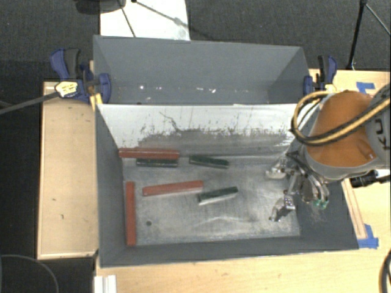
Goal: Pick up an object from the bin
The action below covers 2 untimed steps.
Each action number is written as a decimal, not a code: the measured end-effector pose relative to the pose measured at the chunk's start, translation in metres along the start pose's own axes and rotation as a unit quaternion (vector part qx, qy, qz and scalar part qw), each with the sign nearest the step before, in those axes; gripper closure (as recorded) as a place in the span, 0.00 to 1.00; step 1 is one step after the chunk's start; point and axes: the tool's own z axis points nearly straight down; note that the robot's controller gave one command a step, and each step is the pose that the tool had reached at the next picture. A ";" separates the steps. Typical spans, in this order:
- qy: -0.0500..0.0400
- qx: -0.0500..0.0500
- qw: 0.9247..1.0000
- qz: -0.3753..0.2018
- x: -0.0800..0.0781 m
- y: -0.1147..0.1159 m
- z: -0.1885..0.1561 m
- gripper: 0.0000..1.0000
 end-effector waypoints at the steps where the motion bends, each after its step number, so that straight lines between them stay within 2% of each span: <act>1: -0.006 0.000 0.998 0.059 -0.022 0.040 0.021 0.00; 2: -0.002 0.000 0.999 0.052 -0.016 0.062 0.033 0.00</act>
Offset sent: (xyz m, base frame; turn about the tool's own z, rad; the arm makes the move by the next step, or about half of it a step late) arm 0.0219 0.0628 -0.0323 0.1017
